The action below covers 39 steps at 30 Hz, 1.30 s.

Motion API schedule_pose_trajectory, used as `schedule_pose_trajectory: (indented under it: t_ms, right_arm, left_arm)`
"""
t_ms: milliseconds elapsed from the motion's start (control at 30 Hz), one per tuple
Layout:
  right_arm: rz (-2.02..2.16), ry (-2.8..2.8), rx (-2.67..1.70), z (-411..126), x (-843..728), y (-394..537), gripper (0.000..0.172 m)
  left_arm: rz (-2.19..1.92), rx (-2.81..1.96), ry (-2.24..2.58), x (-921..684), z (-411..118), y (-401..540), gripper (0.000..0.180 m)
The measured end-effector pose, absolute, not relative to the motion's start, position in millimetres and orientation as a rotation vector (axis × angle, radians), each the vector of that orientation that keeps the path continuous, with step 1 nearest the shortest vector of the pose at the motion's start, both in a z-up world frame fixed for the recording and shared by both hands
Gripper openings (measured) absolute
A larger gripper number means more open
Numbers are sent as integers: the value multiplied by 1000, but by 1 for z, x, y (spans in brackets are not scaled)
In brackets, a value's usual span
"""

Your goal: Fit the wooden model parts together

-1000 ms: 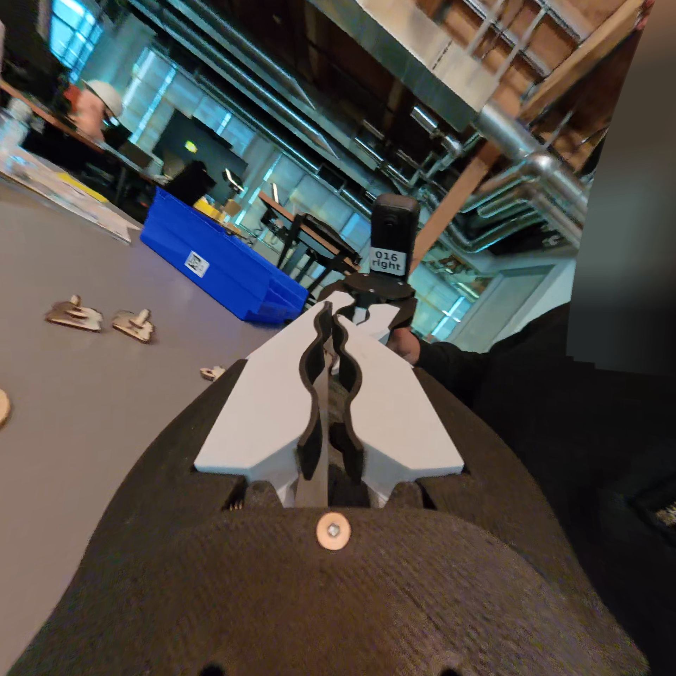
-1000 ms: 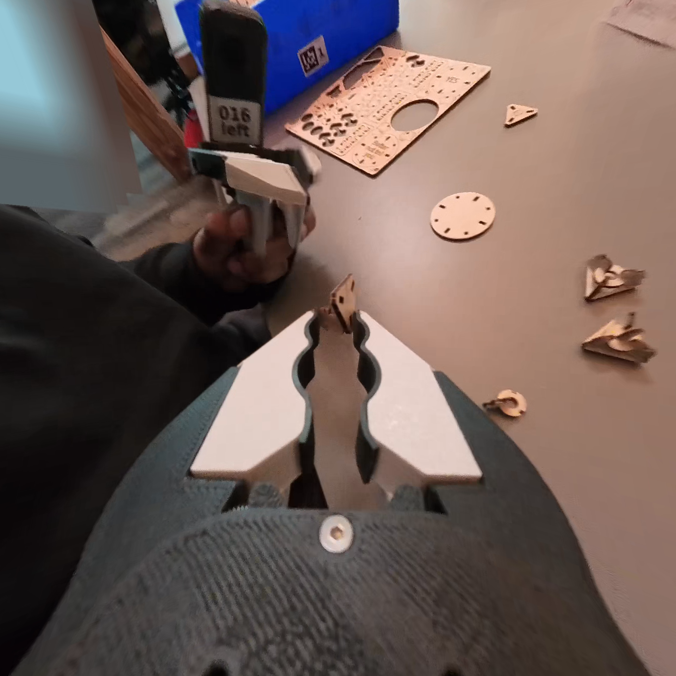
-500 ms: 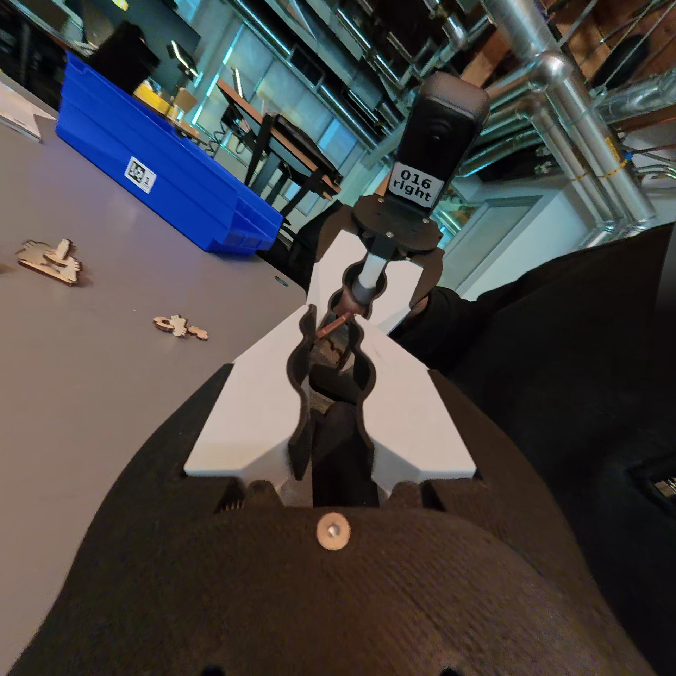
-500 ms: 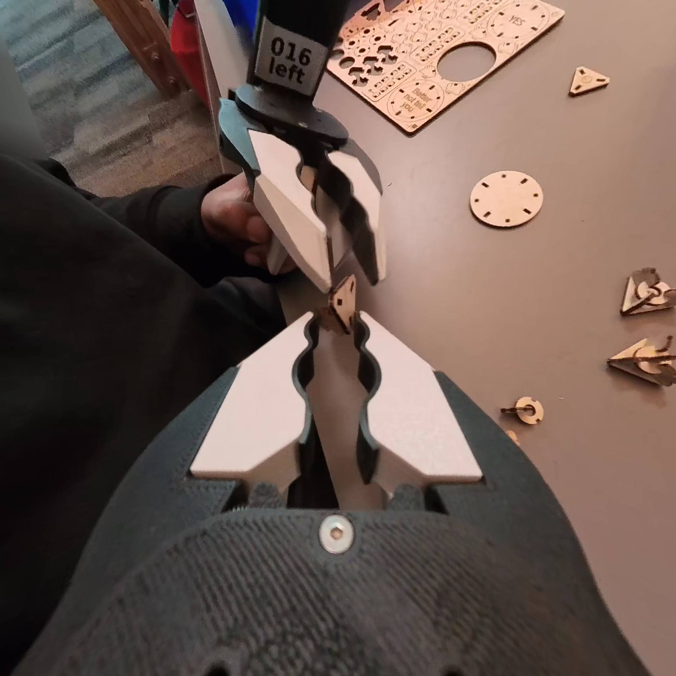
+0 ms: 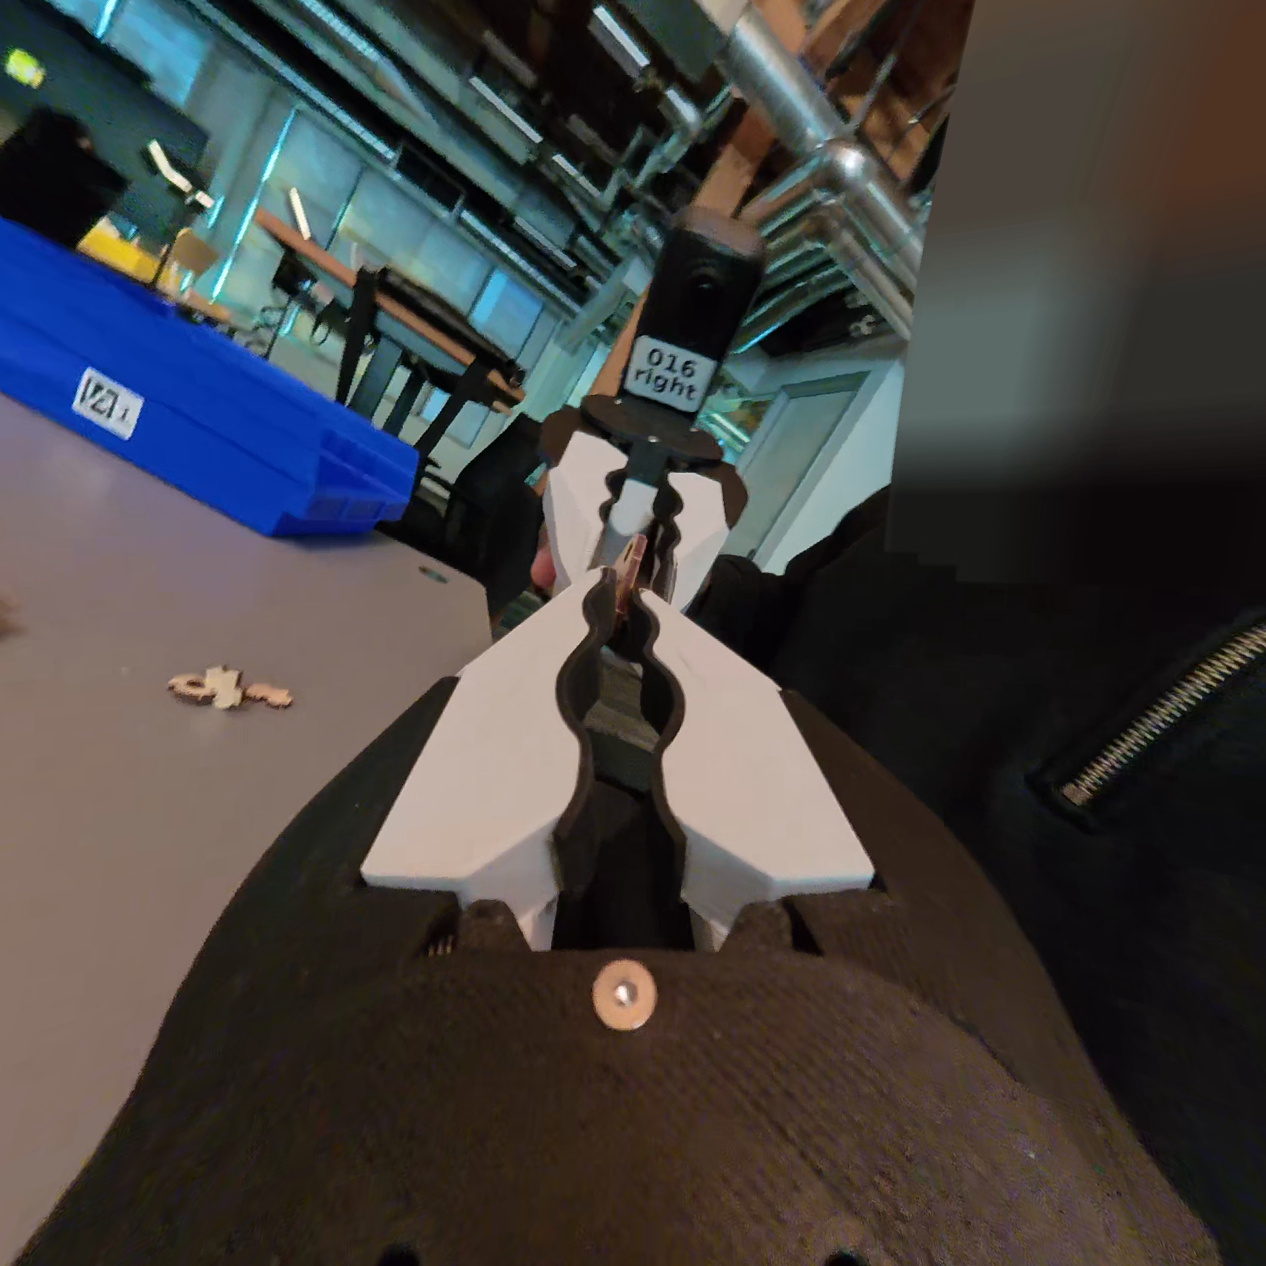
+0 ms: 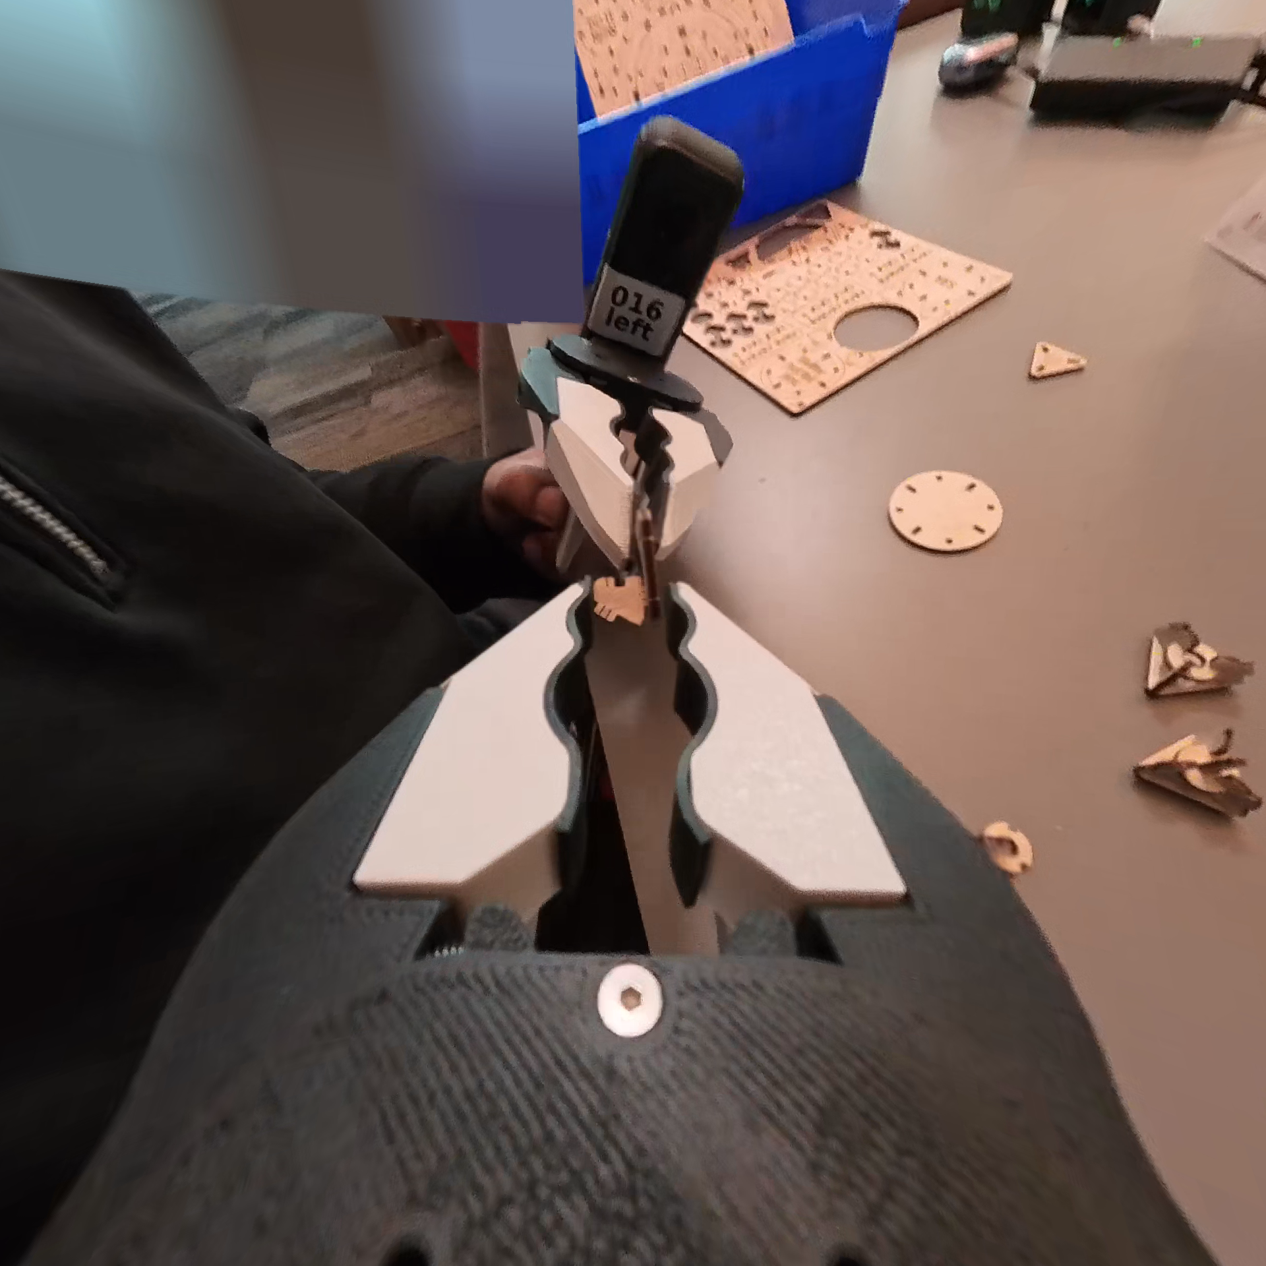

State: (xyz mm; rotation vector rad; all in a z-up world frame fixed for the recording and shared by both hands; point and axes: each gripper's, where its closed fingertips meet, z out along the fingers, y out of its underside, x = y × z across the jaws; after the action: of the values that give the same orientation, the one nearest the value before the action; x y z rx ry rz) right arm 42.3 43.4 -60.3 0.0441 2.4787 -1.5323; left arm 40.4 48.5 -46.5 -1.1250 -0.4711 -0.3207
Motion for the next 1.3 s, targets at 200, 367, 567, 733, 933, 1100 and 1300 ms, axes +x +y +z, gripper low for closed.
schedule_pose_trajectory:
  t_ms: [200, 367, 567, 733, 933, 1100, 1300]
  right_arm:
    - [-1676, 2395, -50, -41, 54, 37, 17]
    - [-1768, 2444, -90, -34, 49, 37, 16]
    - [-1808, 2429, -122, -29, 49, 35, 18]
    - [-1796, 2454, -158, -29, 49, 35, 17]
    - [-1789, 2410, -137, -28, 50, 36, 16]
    - [-1796, 2416, -136, -28, 50, 36, 16]
    - [-1742, 2413, -109, -30, 50, 36, 16]
  left_arm:
    - [-357, -999, -374, 51, -28, 41, 1]
    - [-413, -951, -401, 47, -28, 42, 0]
    - [-494, -912, -419, 45, -29, 44, 1]
    - [-496, -899, -409, 46, -28, 43, 0]
    - [-491, -886, -391, 48, -26, 42, 0]
    - [-496, -882, -396, 47, -26, 42, 0]
    - [-497, -882, -403, 46, -27, 42, 0]
